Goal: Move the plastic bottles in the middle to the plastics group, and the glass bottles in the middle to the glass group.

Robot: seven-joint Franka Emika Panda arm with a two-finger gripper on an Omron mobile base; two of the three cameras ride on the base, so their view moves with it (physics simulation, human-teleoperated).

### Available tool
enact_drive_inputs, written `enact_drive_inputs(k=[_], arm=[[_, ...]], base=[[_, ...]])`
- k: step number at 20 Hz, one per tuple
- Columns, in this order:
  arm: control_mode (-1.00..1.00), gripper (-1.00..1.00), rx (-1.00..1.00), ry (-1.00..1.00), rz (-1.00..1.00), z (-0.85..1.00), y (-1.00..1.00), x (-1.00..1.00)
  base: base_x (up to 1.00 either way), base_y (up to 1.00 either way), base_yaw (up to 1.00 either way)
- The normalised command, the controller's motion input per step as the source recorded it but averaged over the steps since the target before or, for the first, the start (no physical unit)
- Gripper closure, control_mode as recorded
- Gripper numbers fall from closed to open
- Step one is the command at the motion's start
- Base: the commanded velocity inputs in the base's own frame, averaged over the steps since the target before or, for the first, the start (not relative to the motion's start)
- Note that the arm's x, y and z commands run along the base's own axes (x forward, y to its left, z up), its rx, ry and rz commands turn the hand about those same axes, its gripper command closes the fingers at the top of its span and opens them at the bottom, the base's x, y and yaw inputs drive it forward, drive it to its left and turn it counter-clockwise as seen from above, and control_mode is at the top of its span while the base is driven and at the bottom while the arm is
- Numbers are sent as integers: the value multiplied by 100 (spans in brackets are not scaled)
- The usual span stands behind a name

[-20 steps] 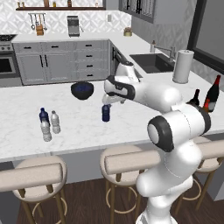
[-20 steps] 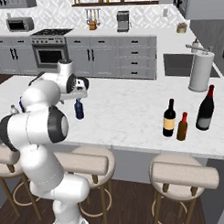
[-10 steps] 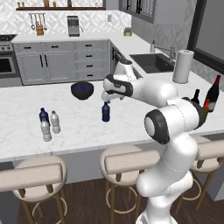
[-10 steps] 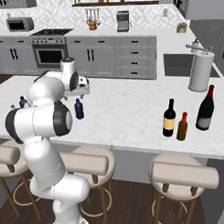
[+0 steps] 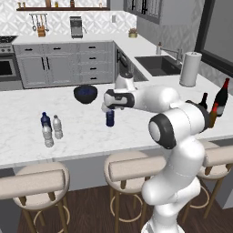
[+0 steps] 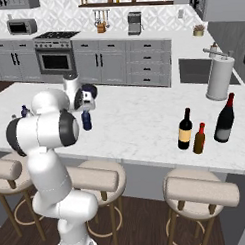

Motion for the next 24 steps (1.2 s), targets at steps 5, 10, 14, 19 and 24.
enact_drive_inputs(k=[5,10,14,19,24], arm=[[-100,-100,0,-1,-10,-7,20,19],[-100,-100,0,-4,-21,0,-1,2],[-100,-100,0,0,-10,0,-13,22],[-100,-100,0,0,0,-9,-4,45],[-100,-100,0,0,0,-23,0,27]], base=[[0,0,0],[0,0,0],[0,0,0],[0,0,0],[0,0,0]])
